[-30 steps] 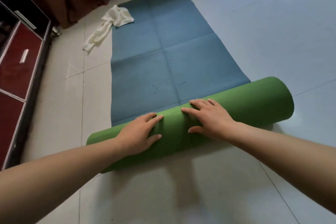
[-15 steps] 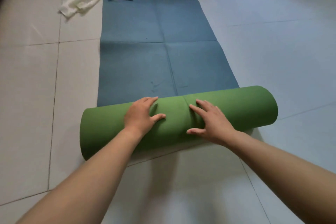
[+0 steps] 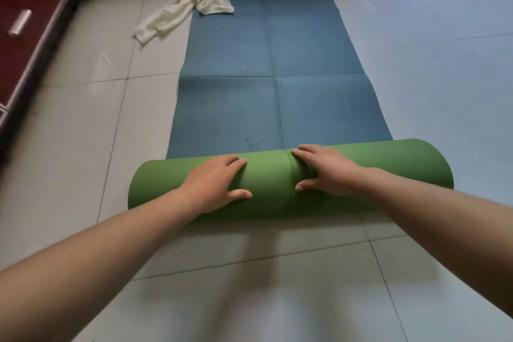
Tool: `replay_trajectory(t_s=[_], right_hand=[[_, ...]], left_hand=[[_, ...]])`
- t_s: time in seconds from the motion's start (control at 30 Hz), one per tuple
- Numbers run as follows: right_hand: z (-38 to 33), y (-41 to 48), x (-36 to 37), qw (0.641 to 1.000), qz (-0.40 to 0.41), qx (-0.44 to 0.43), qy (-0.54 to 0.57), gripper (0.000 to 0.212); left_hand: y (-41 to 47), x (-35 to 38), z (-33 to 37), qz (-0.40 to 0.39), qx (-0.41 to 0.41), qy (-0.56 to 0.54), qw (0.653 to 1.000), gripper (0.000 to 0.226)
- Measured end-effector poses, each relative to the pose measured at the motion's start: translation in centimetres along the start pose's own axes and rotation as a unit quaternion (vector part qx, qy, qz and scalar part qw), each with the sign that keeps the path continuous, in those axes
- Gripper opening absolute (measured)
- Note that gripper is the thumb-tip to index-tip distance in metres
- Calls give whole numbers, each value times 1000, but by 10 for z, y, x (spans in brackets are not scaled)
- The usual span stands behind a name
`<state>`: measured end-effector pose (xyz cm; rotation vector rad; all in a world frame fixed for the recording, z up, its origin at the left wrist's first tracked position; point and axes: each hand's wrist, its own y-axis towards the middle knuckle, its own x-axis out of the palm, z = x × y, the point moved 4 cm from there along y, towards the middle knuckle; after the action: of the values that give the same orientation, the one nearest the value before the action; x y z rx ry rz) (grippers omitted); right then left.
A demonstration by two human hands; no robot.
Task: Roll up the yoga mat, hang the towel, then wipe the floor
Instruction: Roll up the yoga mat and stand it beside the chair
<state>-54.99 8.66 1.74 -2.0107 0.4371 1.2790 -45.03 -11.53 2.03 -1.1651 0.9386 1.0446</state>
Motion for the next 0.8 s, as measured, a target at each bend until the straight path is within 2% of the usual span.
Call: replay_trajectory(t_s=[0.1, 0.27, 0.43, 0.57, 0.7, 0.8], right_hand=[[9, 20, -14, 999, -5, -30, 30, 82], [26, 41, -16, 996, 1, -71, 54, 77], [33, 49, -19, 995, 10, -74, 60, 76], [37, 61, -27, 995, -15, -45, 84, 73], [56, 66, -43, 992, 47, 11, 116, 56], [72, 56, -47, 986, 84, 52, 133, 58]], left_hand=[[5, -5, 4, -36, -32, 27, 998, 92], [11, -11, 33, 2, -118, -56, 991, 89], [11, -12, 40, -77, -114, -20, 990, 89], [13, -13, 33, -122, -107, 5, 987, 97], [46, -15, 21, -107, -129, 33, 985, 109], [73, -19, 9, -123, -110, 27, 986, 110]])
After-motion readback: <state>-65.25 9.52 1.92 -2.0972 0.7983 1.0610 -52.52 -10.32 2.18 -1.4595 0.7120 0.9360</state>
